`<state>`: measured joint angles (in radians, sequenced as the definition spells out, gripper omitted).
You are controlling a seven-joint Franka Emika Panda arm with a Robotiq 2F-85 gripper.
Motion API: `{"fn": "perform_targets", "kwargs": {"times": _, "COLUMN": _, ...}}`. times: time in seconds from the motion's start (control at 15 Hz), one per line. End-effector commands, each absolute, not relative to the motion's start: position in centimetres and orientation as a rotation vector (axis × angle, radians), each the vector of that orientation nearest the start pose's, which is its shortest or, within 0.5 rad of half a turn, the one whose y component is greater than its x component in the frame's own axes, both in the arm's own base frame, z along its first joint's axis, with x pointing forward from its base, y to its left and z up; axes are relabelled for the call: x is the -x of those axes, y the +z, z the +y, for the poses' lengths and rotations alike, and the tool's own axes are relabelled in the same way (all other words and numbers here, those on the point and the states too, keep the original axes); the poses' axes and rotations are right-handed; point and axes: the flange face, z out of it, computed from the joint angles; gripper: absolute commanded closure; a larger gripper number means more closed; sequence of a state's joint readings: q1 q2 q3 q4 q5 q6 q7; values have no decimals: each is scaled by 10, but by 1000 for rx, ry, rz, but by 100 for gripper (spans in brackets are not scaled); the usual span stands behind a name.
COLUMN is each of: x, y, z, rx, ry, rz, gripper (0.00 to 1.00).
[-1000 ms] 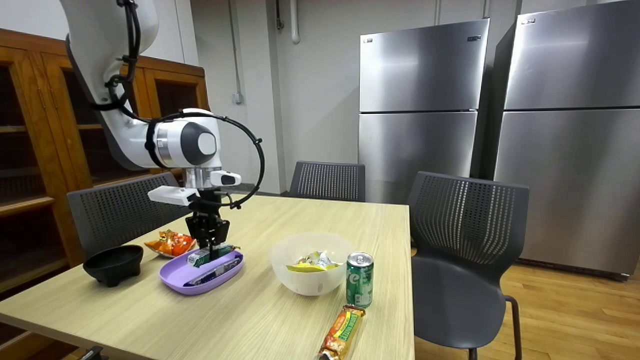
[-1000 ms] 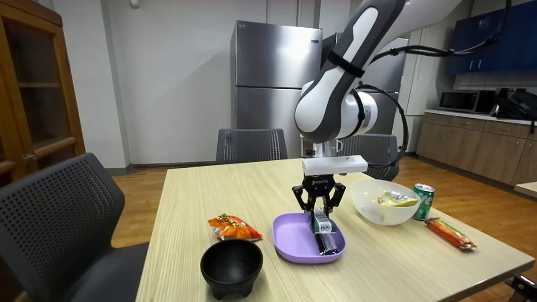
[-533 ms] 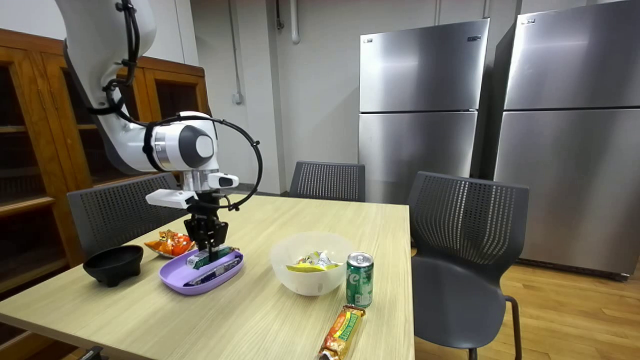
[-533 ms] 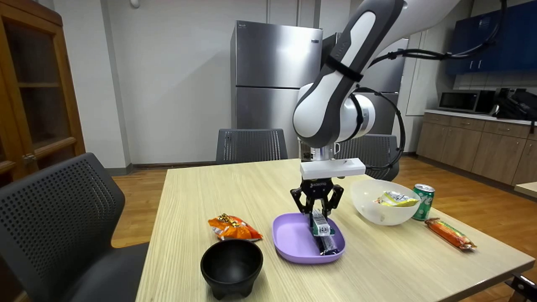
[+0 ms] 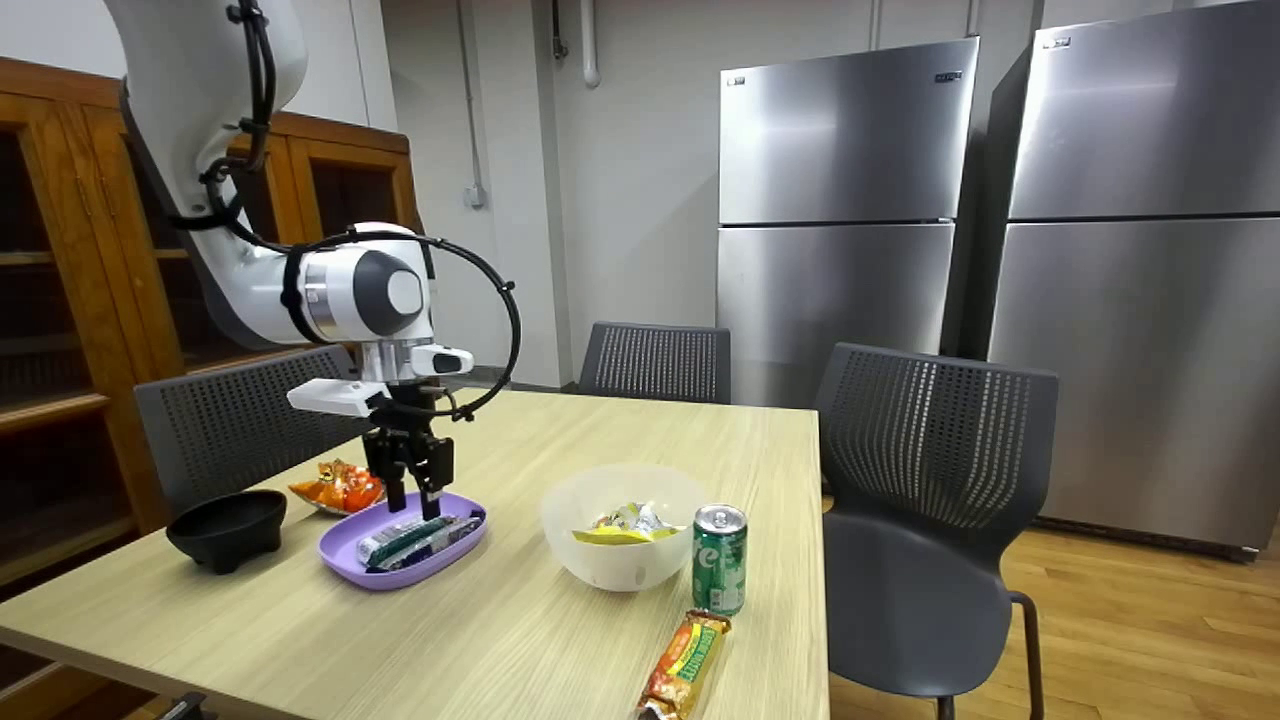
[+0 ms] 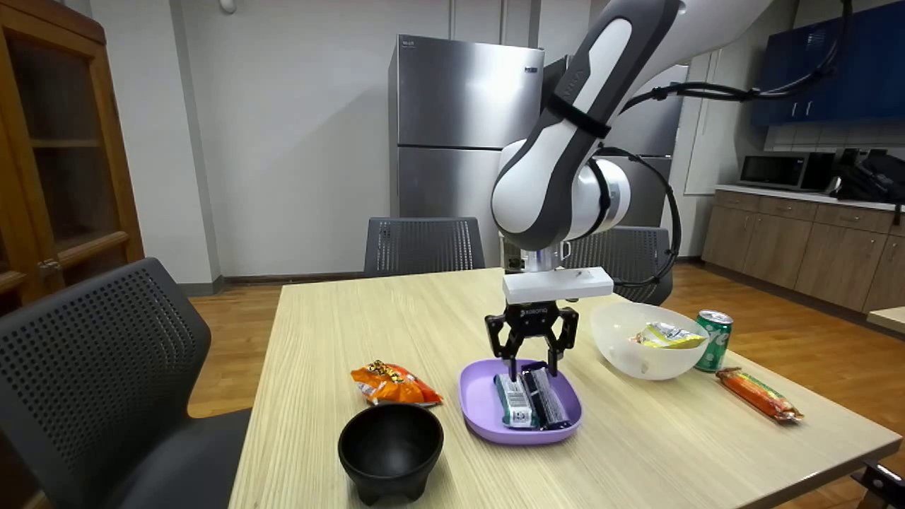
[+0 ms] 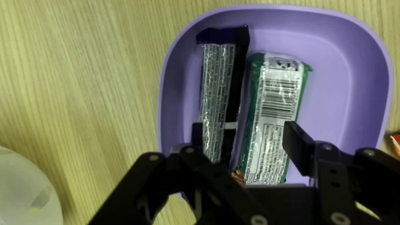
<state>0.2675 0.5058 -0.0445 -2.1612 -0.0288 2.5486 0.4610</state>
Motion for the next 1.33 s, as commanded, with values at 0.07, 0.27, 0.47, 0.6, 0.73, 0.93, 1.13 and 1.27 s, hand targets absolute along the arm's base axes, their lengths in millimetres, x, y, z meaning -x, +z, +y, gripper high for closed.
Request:
{"fn": "perform_targets", "kwargs": {"times": 0.07, "x": -533, "y": 160, "z": 119, "rx": 3195, "ry": 145, "rz": 361, "gripper": 0}}
{"fn": "perform_targets", "kwargs": {"times": 0.27, "x": -529, "y": 170, "z": 108, "rx": 3197, "ry": 162, "rz": 417, "gripper": 0}}
{"fn": "perform_targets", "kwargs": {"times": 0.47, "x": -519, "y": 184, "z": 88, "rx": 3191, "ry": 203, "rz": 409, "gripper": 0}}
{"fn": "perform_targets", "kwargs": {"times": 0.6, "x": -509, "y": 193, "z": 74, "rx": 3193, "ry": 230, "rz": 382, "gripper": 0}}
{"fn": "perform_targets", "kwargs": {"times": 0.73, "x": -501, "y": 201, "z": 59, "rx": 3191, "ry": 232, "rz": 352, "gripper": 0}}
{"fn": "perform_targets", "kwargs": {"times": 0.93, "x": -489, "y": 208, "z": 31, "rx": 3183, "ry": 228, "rz": 311, "gripper": 0}}
{"fn": "perform_targets", "kwargs": {"times": 1.13, "x": -480, "y": 211, "z": 4, "rx": 3176, "ry": 237, "rz": 263, "gripper": 0}}
{"fn": "perform_targets", "kwargs": {"times": 1.27, "x": -475, "y": 208, "z": -16, "rx": 3175, "ry": 244, "rz": 239, "gripper": 0}}
